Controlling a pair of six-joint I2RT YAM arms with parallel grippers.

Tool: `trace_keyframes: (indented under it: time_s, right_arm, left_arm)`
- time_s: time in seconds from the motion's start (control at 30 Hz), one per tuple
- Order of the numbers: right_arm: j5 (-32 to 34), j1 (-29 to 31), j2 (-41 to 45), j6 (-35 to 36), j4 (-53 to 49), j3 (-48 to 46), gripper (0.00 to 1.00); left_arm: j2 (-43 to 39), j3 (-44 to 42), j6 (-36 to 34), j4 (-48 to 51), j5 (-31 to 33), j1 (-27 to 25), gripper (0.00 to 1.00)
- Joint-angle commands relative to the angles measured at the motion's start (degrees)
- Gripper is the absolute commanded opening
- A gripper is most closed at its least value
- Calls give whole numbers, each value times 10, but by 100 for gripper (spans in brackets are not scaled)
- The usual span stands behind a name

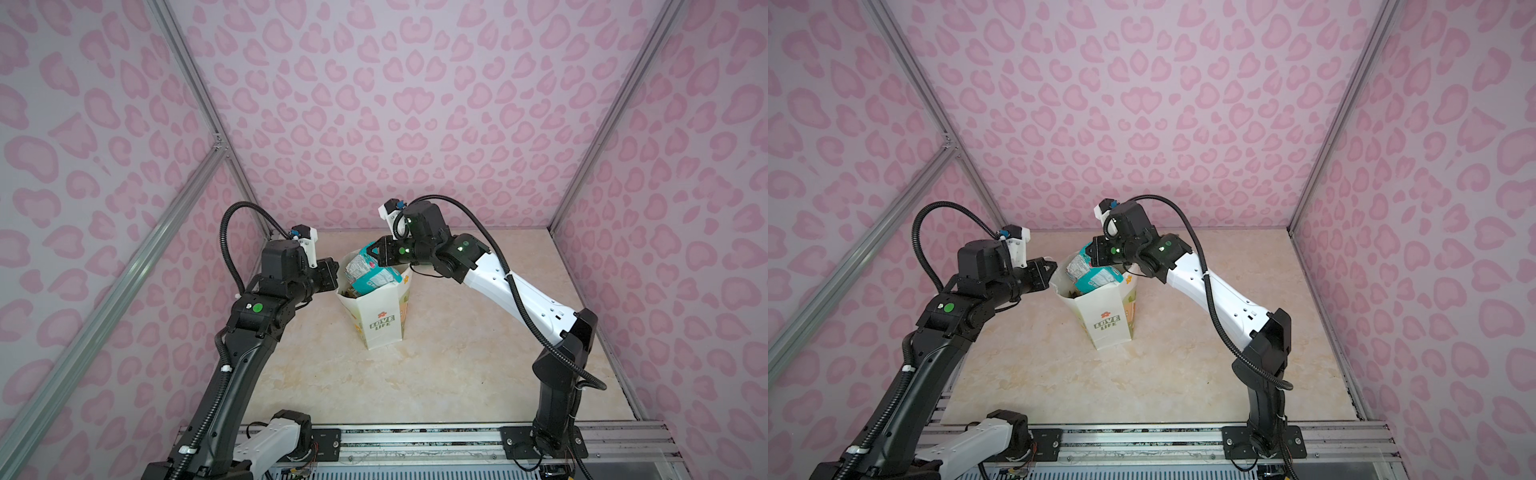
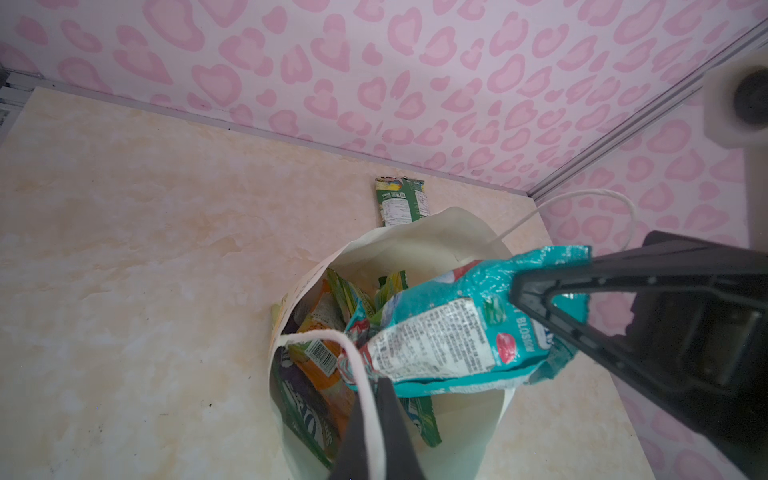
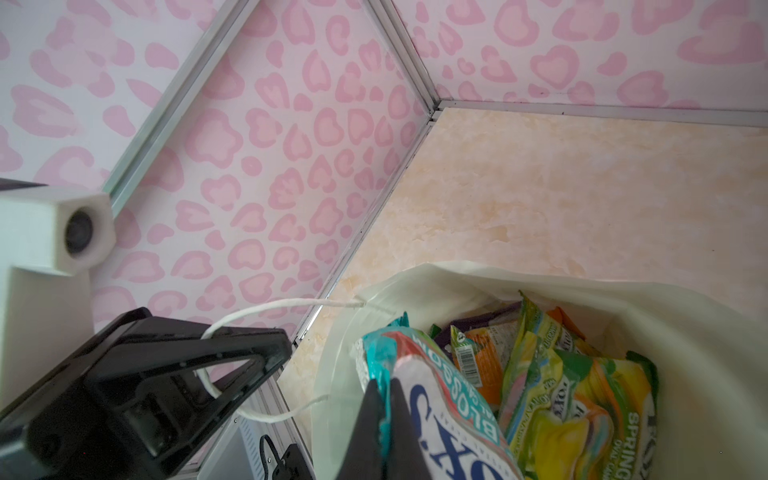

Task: Place the snacks into the paper bag
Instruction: 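Carry the teal pack with the right gripper over the paper bag opening, then lower the teal pack into the paper bag and open the right gripper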

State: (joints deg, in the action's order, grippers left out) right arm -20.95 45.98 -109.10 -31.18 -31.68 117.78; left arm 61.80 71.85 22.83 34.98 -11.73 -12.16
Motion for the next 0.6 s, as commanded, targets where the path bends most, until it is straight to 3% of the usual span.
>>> trace_keyframes:
  time_s: [0.0, 0.3, 0.57]
  right_arm:
    - [-3, 1, -12, 14, -6, 30, 0]
    - [-11, 0, -52, 27, -29, 71, 0]
    - [-10, 4, -35, 63, -54, 17, 0]
  left_arm:
    - [2, -1, -4, -17, -5, 0, 3]
    - [4, -2, -5, -16, -2, 0, 3]
    - [5, -2, -5, -17, -2, 0, 3]
